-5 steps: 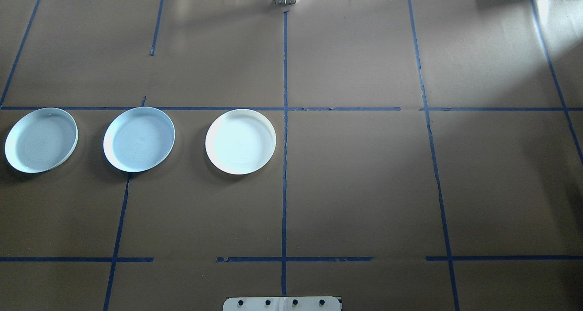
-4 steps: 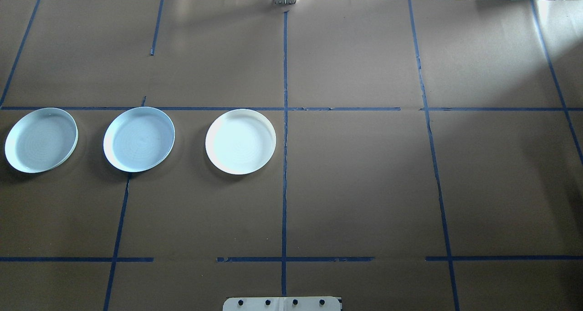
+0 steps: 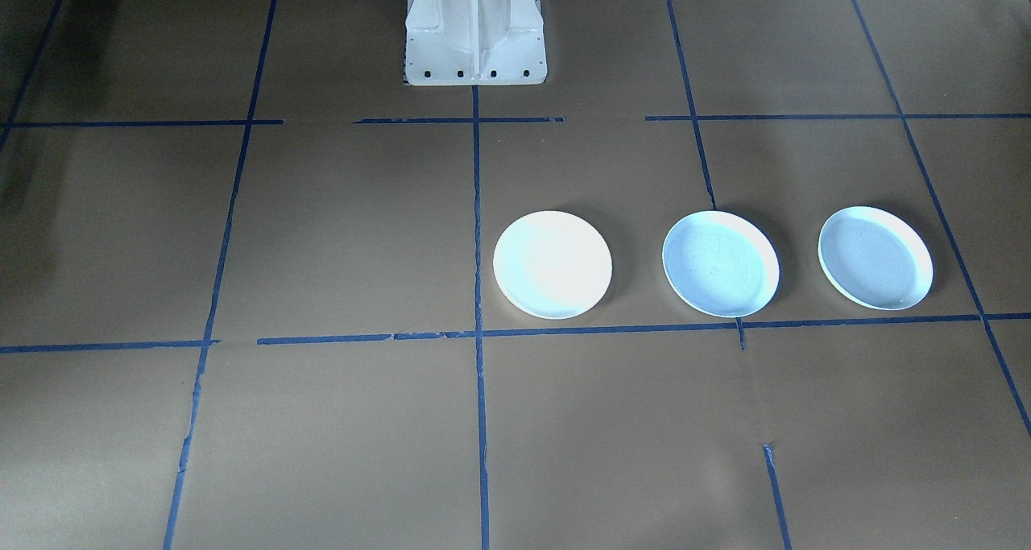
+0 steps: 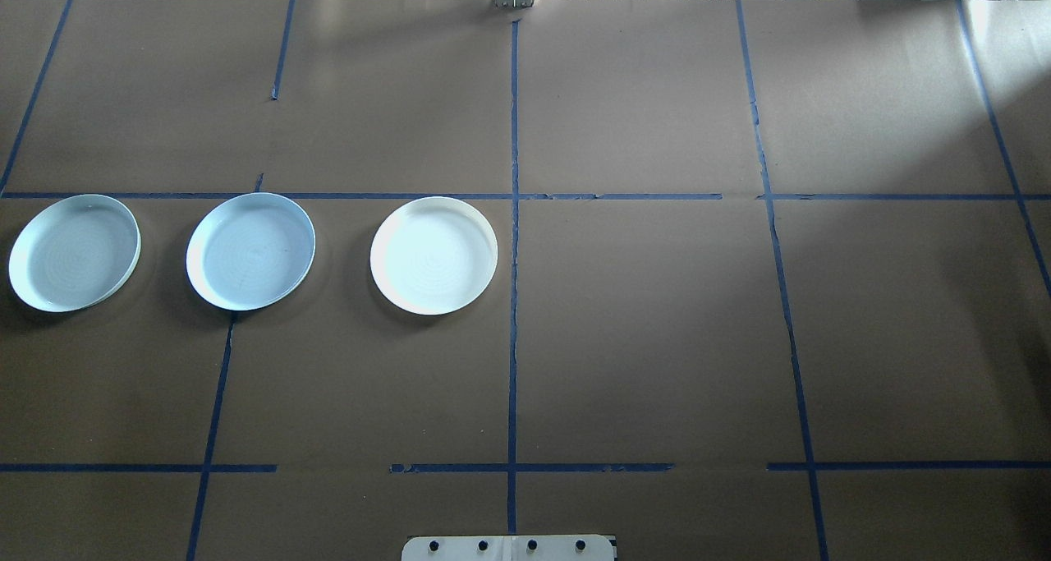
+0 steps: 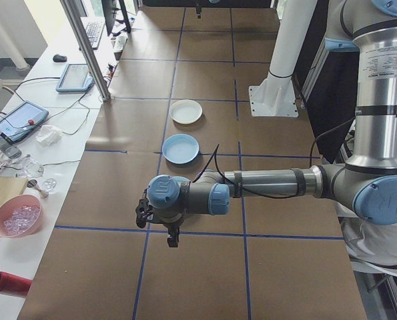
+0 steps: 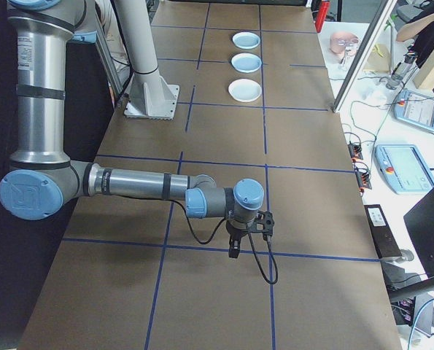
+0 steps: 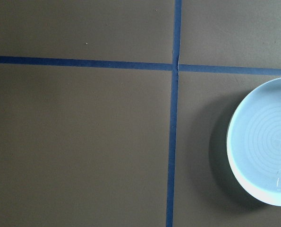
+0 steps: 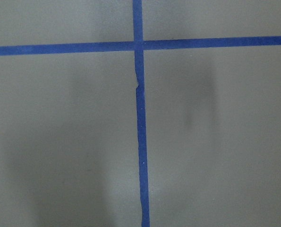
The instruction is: Stack plate in center
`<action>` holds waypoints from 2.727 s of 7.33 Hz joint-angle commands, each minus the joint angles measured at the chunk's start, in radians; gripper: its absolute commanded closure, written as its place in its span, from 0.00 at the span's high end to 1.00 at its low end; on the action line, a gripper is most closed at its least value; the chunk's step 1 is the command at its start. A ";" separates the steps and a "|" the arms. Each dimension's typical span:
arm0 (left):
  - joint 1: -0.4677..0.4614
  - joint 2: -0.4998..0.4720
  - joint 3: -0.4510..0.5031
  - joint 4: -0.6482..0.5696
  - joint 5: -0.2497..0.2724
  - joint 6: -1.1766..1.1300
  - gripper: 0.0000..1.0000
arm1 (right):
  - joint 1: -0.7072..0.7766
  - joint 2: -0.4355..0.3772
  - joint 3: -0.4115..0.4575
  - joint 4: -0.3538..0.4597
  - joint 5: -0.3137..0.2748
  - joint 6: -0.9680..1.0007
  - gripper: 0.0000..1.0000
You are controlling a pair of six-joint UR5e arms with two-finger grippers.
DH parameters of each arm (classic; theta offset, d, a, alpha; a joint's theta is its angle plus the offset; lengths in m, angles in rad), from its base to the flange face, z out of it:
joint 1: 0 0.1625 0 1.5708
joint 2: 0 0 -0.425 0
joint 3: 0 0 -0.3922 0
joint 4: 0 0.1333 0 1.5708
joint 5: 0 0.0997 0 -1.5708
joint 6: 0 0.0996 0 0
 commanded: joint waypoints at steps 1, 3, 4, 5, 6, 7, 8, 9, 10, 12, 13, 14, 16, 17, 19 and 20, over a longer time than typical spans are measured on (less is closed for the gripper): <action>0.001 -0.013 -0.015 0.005 0.000 -0.011 1.00 | 0.000 0.000 0.001 -0.001 0.000 0.000 1.00; 0.033 -0.016 -0.020 -0.006 -0.006 -0.011 1.00 | 0.000 0.000 0.001 0.001 0.000 0.001 1.00; 0.041 -0.025 0.004 -0.059 -0.008 -0.018 1.00 | 0.000 0.000 0.001 -0.001 0.000 0.000 1.00; 0.044 -0.029 0.038 -0.190 -0.006 -0.091 1.00 | 0.000 0.000 -0.001 -0.001 0.000 0.000 1.00; 0.057 -0.030 0.087 -0.270 -0.010 -0.148 1.00 | 0.000 0.000 0.001 -0.001 0.000 0.001 1.00; 0.098 -0.033 0.104 -0.306 -0.007 -0.155 1.00 | 0.000 0.000 -0.001 0.001 0.000 0.002 1.00; 0.115 -0.034 0.126 -0.322 -0.010 -0.170 1.00 | 0.000 0.000 -0.001 -0.001 0.000 0.000 1.00; 0.116 -0.054 0.184 -0.389 -0.007 -0.231 1.00 | 0.000 0.000 -0.001 -0.001 0.000 0.000 1.00; 0.154 -0.065 0.187 -0.407 0.001 -0.297 1.00 | 0.000 0.000 -0.001 -0.001 0.000 0.000 1.00; 0.187 -0.118 0.253 -0.409 0.041 -0.304 1.00 | 0.000 0.000 -0.001 -0.001 0.000 0.000 1.00; 0.207 -0.138 0.293 -0.408 0.046 -0.302 1.00 | 0.000 0.000 -0.001 -0.001 0.000 0.000 1.00; 0.230 -0.152 0.311 -0.420 0.043 -0.304 1.00 | 0.000 0.000 -0.001 -0.001 0.000 0.000 1.00; 0.273 -0.172 0.324 -0.441 0.027 -0.305 1.00 | 0.000 0.000 0.001 -0.001 0.000 0.002 1.00; 0.300 -0.195 0.356 -0.443 0.024 -0.307 1.00 | 0.000 0.000 -0.001 -0.001 0.000 0.002 1.00; 0.319 -0.203 0.370 -0.441 0.023 -0.308 1.00 | 0.000 0.000 -0.001 -0.001 0.000 0.000 1.00; 0.333 -0.207 0.373 -0.440 -0.017 -0.311 0.99 | 0.000 0.000 0.001 -0.001 0.000 0.000 1.00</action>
